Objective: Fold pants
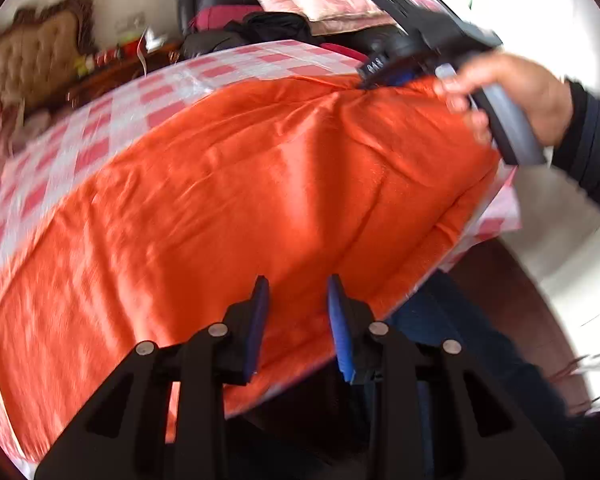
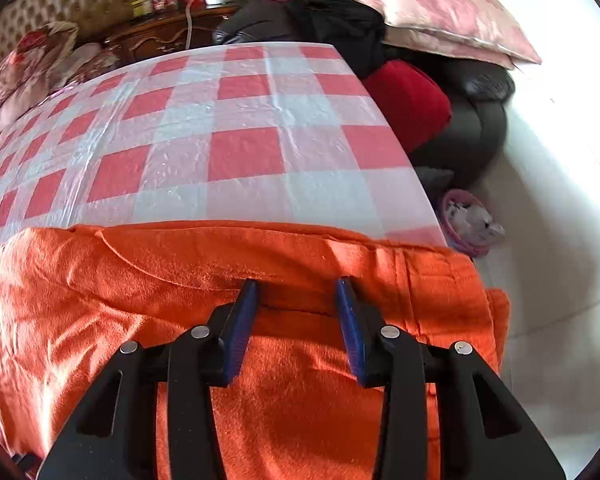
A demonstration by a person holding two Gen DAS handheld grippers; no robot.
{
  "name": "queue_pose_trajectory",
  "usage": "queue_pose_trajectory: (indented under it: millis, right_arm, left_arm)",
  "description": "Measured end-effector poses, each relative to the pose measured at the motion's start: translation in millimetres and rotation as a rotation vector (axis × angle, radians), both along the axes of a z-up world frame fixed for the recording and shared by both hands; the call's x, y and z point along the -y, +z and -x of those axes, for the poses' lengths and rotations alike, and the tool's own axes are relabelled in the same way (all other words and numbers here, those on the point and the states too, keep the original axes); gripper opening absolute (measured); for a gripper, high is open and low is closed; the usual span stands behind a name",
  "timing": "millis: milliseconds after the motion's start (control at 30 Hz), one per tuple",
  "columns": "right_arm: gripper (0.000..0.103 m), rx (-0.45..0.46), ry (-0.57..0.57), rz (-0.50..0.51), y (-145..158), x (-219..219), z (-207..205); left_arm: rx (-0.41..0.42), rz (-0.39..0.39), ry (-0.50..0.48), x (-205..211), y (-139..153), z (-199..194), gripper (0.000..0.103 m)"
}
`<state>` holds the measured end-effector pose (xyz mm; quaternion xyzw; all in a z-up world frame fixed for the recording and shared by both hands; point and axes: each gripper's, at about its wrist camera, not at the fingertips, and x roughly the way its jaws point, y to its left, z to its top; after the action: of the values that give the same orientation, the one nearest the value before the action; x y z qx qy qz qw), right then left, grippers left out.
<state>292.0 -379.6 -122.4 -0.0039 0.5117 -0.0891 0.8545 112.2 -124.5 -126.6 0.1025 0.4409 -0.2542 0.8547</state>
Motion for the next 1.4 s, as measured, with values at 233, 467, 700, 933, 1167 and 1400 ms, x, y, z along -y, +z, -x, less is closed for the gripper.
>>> queue_pose_trajectory:
  millis: [233,467,700,933,1167,1400]
  right_arm:
    - [0.046,0.119,0.096,-0.039,46.0,-46.8,83.3]
    - [0.046,0.002,0.193,-0.021,28.0,-89.9,152.9]
    - [0.045,-0.069,0.12,-0.063,4.7,-86.1,188.5]
    - [0.049,-0.051,0.028,-0.091,-7.4,-74.4,201.3]
    - [0.051,0.035,-0.073,-0.11,-3.3,-44.7,203.2]
    - [0.052,0.078,-0.099,-0.158,-5.0,-30.0,208.4]
  left_arm:
    - [-0.022,0.091,0.367,-127.5,8.5,-10.9,0.032]
    - [0.084,-0.021,0.261,-128.2,15.3,23.5,0.04]
    - [0.203,-0.045,-0.091,-46.2,26.5,40.6,0.039]
    - [0.266,-0.114,-0.36,37.1,4.7,47.8,0.027]
    - [0.29,-0.16,-0.426,79.8,-9.8,43.1,0.026]
    - [0.356,-0.225,-0.435,99.2,-13.2,44.4,0.002]
